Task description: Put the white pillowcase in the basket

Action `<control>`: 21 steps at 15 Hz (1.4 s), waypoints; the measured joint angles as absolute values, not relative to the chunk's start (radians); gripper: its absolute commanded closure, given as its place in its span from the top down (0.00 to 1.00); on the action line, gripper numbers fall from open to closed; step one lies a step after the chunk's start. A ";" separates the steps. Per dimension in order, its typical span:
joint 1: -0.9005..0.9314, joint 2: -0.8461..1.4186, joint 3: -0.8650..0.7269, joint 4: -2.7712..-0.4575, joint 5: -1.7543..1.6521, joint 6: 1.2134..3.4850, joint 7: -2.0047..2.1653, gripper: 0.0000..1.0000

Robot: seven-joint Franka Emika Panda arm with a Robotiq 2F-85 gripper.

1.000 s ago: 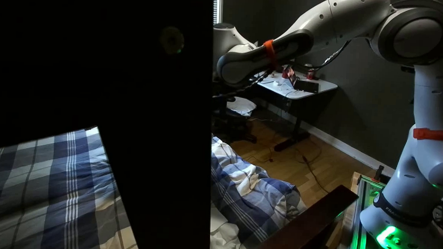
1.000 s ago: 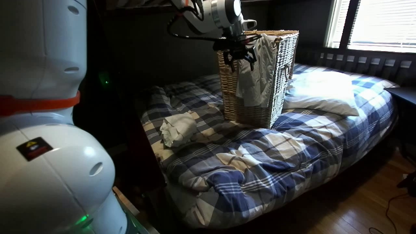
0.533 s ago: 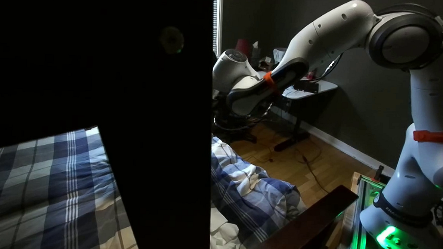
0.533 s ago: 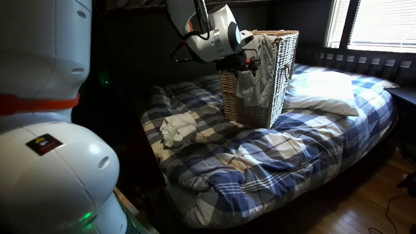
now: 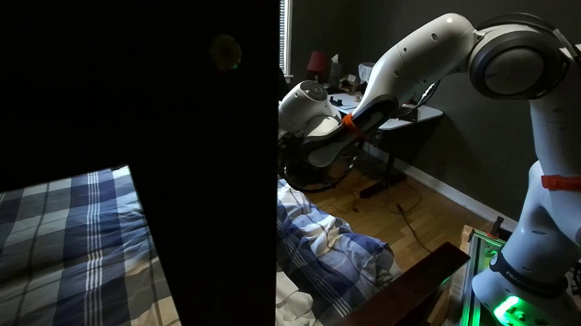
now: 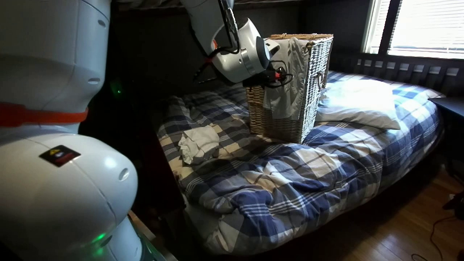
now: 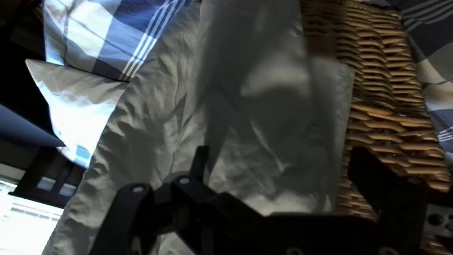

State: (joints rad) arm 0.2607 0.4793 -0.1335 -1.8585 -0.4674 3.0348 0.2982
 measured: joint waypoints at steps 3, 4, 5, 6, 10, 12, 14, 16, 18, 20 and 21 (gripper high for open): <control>0.286 0.513 -0.169 -1.855 -0.474 3.075 0.298 1.00; 0.297 0.525 -0.184 -1.851 -0.474 3.088 0.298 1.00; 0.309 0.538 -0.200 -1.842 -0.474 3.102 0.300 1.00; 0.320 0.551 -0.215 -1.831 -0.474 3.112 0.306 1.00; 0.353 0.608 -0.257 -1.767 -0.468 3.117 0.350 0.74; 0.363 0.643 -0.272 -1.730 -0.465 3.117 0.377 0.70; 0.368 0.680 -0.284 -1.692 -0.458 3.117 0.403 0.52; 0.370 0.715 -0.293 -1.655 -0.449 3.114 0.426 0.38; 0.372 0.744 -0.300 -1.622 -0.441 3.104 0.445 0.23; 0.373 0.763 -0.301 -1.596 -0.436 3.081 0.457 0.08; 0.374 0.768 -0.301 -1.587 -0.434 3.065 0.460 0.02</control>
